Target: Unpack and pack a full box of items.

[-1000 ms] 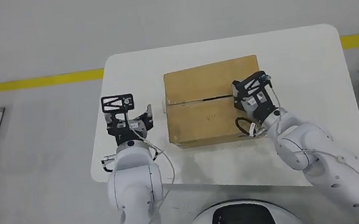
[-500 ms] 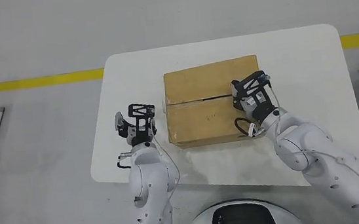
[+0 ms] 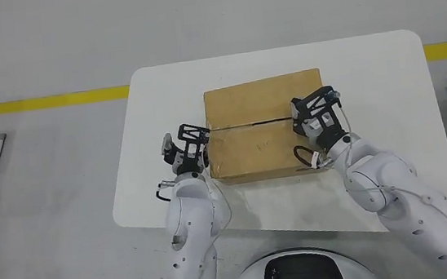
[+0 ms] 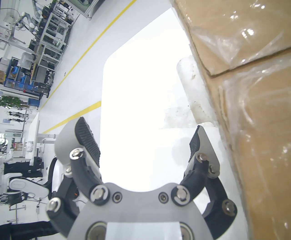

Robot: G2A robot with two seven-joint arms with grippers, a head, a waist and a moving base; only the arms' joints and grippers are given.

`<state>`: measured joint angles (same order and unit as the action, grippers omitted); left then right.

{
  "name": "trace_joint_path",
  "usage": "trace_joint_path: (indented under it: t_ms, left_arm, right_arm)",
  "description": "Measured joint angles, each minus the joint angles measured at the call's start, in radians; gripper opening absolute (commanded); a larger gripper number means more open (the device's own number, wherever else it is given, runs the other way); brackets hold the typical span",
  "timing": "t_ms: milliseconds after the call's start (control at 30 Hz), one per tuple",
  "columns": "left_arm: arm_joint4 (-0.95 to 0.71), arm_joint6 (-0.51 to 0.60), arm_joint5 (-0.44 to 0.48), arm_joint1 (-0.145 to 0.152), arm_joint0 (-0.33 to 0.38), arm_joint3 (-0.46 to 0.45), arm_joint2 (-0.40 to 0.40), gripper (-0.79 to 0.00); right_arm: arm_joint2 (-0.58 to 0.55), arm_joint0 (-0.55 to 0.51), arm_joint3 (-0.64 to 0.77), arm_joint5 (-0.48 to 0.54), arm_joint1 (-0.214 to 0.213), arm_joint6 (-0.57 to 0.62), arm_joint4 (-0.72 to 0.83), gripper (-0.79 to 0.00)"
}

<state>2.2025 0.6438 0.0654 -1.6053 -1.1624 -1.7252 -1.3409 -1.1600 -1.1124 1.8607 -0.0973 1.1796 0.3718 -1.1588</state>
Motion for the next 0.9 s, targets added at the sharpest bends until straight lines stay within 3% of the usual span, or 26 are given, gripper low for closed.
trace_joint_path:
  t_ms: [400,733,900]
  left_arm:
    - [-0.1,-0.005,-0.079,-0.009,0.042,-0.014,0.008,0.0]
    - [-0.2,0.026,-0.059,-0.012,0.034,-0.106,0.009,0.0]
    - [-0.132,0.037,-0.1,-0.009,0.051,-0.058,-0.002,0.0]
  right_arm:
    - [-0.002,0.008,-0.006,0.006,0.012,0.003,-0.006,-0.785]
    - [-0.001,0.01,-0.01,0.013,0.021,0.007,-0.015,-0.785]
    - [-0.001,0.012,-0.011,0.016,0.026,0.008,-0.019,-0.785]
